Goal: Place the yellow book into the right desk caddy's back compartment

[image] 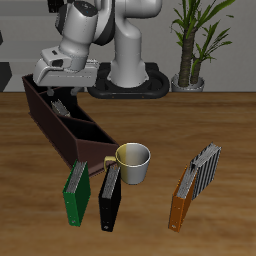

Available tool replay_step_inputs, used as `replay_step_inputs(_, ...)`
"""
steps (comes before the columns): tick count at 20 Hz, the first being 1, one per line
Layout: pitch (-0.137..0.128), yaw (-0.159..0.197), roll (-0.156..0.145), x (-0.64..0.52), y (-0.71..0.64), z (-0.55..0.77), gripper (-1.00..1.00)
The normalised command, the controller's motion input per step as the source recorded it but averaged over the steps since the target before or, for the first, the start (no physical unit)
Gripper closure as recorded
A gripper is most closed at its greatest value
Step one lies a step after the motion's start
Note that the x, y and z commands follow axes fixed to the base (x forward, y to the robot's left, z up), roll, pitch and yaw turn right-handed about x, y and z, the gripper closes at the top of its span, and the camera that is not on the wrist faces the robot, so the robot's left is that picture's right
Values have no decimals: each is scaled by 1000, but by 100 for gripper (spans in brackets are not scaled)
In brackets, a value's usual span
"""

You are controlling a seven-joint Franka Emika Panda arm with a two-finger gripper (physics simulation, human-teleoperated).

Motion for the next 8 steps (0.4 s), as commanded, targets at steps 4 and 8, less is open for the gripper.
replay_step_inputs(4,11,-18,-8,40,-52,8,-100)
replay_step_inputs(8,-13,-5,20,18,68,91,-100)
